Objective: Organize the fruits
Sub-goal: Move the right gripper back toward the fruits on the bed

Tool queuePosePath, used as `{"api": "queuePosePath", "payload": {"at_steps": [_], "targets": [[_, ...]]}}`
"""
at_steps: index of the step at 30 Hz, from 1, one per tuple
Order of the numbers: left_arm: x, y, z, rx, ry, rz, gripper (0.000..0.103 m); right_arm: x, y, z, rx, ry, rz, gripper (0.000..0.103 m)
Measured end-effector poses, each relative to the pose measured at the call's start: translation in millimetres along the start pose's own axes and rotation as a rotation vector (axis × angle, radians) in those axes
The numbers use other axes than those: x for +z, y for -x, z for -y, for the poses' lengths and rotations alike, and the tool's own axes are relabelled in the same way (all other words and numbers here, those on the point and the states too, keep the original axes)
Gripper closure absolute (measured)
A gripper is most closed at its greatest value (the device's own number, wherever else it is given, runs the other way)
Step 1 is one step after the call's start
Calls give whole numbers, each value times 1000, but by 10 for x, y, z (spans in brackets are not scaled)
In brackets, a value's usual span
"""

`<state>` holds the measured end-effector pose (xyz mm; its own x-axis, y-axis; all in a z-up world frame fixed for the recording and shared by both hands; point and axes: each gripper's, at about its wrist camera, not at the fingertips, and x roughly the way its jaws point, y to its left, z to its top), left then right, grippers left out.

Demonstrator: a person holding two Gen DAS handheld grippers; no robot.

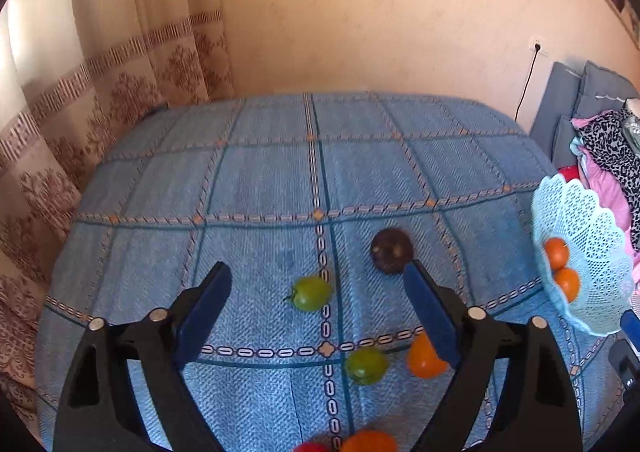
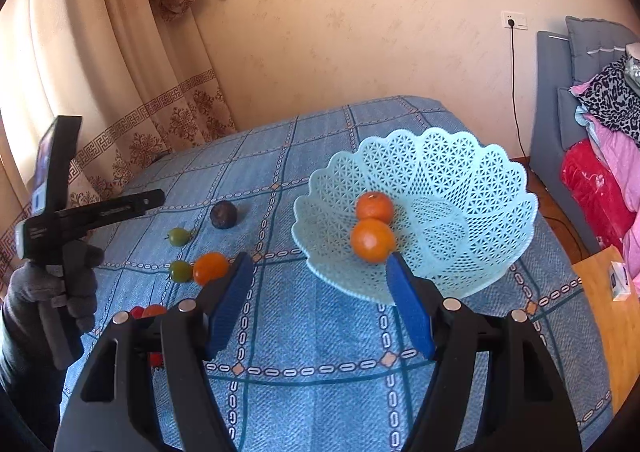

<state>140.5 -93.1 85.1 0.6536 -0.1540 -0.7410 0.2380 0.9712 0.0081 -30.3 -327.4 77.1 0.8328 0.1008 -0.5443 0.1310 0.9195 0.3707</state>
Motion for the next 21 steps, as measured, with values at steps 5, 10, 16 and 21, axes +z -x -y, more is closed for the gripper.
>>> {"api": "queuePosePath", "payload": {"at_steps": [5,10,16,21], "targets": [[-61,-282,-104,-7,17,-53,19,-30,-82,-148,5,24,-25,32],[-72,-511,-156,-18,38,-111,29,-47,-186,-288,11,53,-54,32],[-72,-690,-230,-53,59,-155,49,-77,-290,-457,17,82,-77,32],[-84,-791,-279,-99,77,-166,65,-96,-380,-549,17,100,-101,32]]}}
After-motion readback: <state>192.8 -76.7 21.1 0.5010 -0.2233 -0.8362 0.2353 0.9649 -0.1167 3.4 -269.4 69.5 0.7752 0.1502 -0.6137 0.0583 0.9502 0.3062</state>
